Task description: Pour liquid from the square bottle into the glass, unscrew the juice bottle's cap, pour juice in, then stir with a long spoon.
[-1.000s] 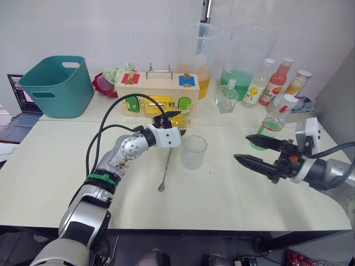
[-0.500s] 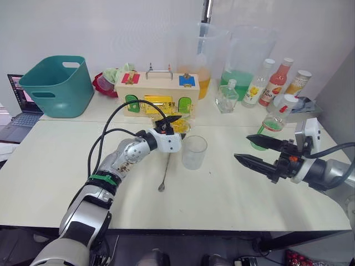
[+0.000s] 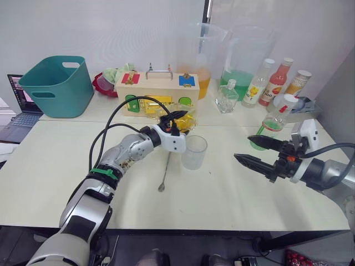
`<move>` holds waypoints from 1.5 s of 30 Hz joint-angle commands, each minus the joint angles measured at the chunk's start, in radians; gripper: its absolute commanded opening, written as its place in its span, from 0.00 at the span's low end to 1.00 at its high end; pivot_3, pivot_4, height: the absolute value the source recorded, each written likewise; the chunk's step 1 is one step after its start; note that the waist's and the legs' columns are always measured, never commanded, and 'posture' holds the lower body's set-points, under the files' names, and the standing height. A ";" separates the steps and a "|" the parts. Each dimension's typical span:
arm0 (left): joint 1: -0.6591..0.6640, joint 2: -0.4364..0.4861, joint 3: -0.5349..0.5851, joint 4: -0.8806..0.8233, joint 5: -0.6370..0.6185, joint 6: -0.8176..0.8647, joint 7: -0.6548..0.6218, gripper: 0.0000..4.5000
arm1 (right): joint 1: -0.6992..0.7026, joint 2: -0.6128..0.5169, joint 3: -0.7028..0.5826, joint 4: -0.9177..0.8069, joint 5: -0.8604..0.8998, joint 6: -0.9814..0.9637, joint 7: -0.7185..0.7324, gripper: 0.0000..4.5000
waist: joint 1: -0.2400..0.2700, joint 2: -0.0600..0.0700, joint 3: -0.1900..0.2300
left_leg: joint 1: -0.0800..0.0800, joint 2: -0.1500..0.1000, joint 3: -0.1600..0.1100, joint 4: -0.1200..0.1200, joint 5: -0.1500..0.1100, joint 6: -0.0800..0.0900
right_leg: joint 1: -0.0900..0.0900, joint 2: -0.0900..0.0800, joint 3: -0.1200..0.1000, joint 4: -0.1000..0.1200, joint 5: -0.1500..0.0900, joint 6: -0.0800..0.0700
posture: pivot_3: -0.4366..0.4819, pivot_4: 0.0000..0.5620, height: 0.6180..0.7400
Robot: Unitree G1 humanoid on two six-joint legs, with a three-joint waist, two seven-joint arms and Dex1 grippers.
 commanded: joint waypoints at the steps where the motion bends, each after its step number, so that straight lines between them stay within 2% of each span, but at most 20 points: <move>1: -0.061 0.013 0.012 -0.058 0.014 -0.040 0.081 0.62 | -0.025 -0.004 -0.007 -0.008 -0.002 -0.024 -0.001 1.00 | 0.000 0.000 0.000 | 0.000 0.000 0.000 0.000 0.000 0.000 | 0.000 0.000 0.000 0.000 0.000 0.000 | 0.48 0.27 0.94; 12: -0.079 0.046 -0.039 -0.077 0.147 -0.056 0.213 0.62 | -0.043 0.000 -0.004 -0.004 -0.005 -0.021 -0.005 1.00 | 0.001 0.000 0.000 | 0.000 0.000 0.000 0.000 0.000 0.000 | 0.000 0.000 0.000 0.000 0.000 0.000 | 0.48 0.27 0.94; 27: -0.092 0.072 -0.084 -0.097 0.252 -0.043 0.301 0.62 | -0.044 0.012 0.002 -0.003 -0.005 -0.023 -0.008 1.00 | 0.000 0.000 0.000 | 0.000 0.000 0.000 0.000 0.000 0.000 | 0.000 0.000 0.000 0.001 0.000 0.000 | 0.48 0.27 0.94; 45: -0.095 0.085 -0.091 -0.116 0.277 -0.025 0.312 0.62 | -0.065 0.022 0.029 0.027 -0.030 -0.037 0.006 1.00 | -0.001 0.000 0.000 | -0.001 0.000 0.000 0.003 -0.001 0.001 | -0.002 0.000 0.000 0.011 0.000 0.000 | 0.48 0.27 0.94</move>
